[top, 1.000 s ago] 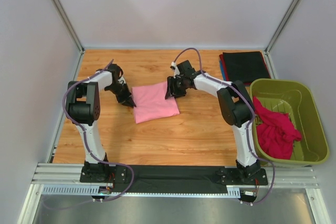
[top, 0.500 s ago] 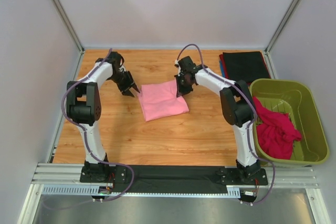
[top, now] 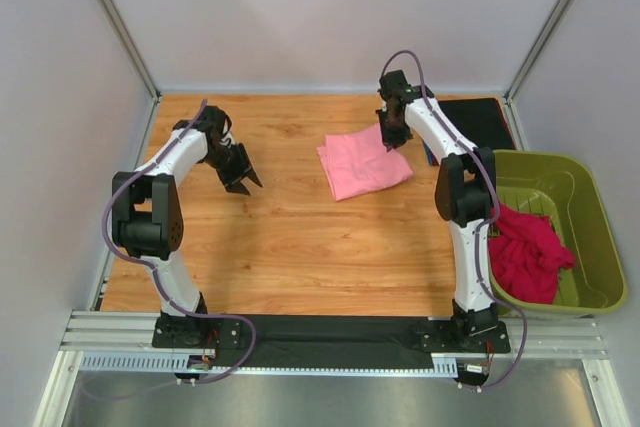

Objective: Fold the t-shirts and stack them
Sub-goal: Neatly place the folded tshirt to the corner

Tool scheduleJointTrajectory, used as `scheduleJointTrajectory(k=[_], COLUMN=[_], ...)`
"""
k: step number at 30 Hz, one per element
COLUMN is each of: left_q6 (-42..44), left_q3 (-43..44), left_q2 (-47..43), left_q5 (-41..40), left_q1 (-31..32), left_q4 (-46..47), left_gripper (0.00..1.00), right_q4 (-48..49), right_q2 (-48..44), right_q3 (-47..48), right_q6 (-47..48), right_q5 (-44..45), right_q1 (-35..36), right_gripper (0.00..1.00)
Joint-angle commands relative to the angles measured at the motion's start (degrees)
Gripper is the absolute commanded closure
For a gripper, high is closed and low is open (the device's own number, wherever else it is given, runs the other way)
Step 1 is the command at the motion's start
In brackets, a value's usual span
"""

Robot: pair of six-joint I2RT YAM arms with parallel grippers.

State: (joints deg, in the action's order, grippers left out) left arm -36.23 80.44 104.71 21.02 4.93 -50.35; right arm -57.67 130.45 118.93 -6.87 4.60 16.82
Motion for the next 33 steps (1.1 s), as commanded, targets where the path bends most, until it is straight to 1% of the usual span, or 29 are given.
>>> scheduleJointTrajectory(k=[1, 4, 6, 10, 16, 19, 20, 22, 23, 25, 26, 27, 28, 29, 30, 31, 33], left_q6=[3.09, 3.71, 4.14, 5.29, 5.2, 5.64, 5.55, 5.29, 5.2, 4.68, 4.59, 4.5, 4.5, 4.5, 4.76, 5.2, 5.73], left_q3=[-1.69, -2.66, -1.96, -0.99, -1.17, -1.08, -1.25, -1.95, -2.13, -1.96, -1.87, -1.87, -1.09, -0.47, 0.32, 2.15, 3.48], left_q2=[-0.29, -0.2, -0.29, -1.08, -2.31, -3.19, -3.63, -5.11, -5.47, -5.74, -5.65, -5.22, -4.87, -4.43, -3.38, -3.02, -2.75], left_q5=[-0.54, -0.54, -2.81, -3.35, -1.51, -1.5, -1.5, -1.76, -2.12, -2.82, -3.26, -3.96, -4.66, -5.45, -6.94, -7.56, -8.79], left_q1=[0.34, 0.78, 1.05, 1.4, 1.84, 2.28, 2.37, 2.89, 3.15, 3.68, 3.86, 3.95, 4.04, 4.04, 4.04, 4.04, 4.12], left_q4=[-0.72, -0.98, -2.03, -3.61, -4.67, -5.9, -6.16, -6.86, -7.04, -8.7, -8.98, -9.15, -10.02, -10.64, -11.34, -13.09, -14.51], left_gripper=[0.5, 0.5, 0.5, 0.49, 0.49, 0.49, 0.48, 0.48, 0.48, 0.48, 0.48, 0.48, 0.47, 0.47, 0.47, 0.47, 0.47], right_q4=[-3.94, -3.77, -3.68, -3.59, -3.76, -2.89, -3.32, -3.59, -3.94, -3.07, -2.28, -1.58, -1.39, -1.13, -0.87, -0.17, 1.33], right_q2=[2.7, 3.84, 4.11, 3.06, -3.09, -6.87, -7.31, -7.5, -7.15, -5.92, -2.43, -0.57, 1.54, 6.17, 7.7, 9.02, 10.52], right_q3=[7.7, 9.82, 10.61, 12.98, 12.64, 10.79, 11.31, 14.47, 15.96, 18.69, 19.92, 20.72, 23.07, 24.66, 25.81, 26.95, 27.75], right_q6=[4.23, 5.2, 6.43, 8.8, 12.23, 15.31, 15.4, 15.14, 15.05, 14.61, 14.26, 13.47, 12.16, 11.45, 10.75, 9.44, 9.51], right_q5=[5.59, 7.34, 9.19, 10.34, 13.41, 13.59, 13.16, 9.83, 8.86, 6.75, 5.61, 5.16, 4.72, 4.89, 5.15, 5.42, 7.69], right_q1=[-1.52, -3.11, -3.81, -5.04, -7.5, -10.39, -13.1, -16.1, -19.51, -21.99, -24.01, -24.98, -25.86, -27.18, -27.8, -28.24, -28.68], right_gripper=[1.0, 1.0, 1.0, 1.0, 1.0, 1.0, 1.0, 1.0, 1.0, 0.99, 0.94, 0.83, 0.59, 0.56, 0.49, 0.4, 0.36])
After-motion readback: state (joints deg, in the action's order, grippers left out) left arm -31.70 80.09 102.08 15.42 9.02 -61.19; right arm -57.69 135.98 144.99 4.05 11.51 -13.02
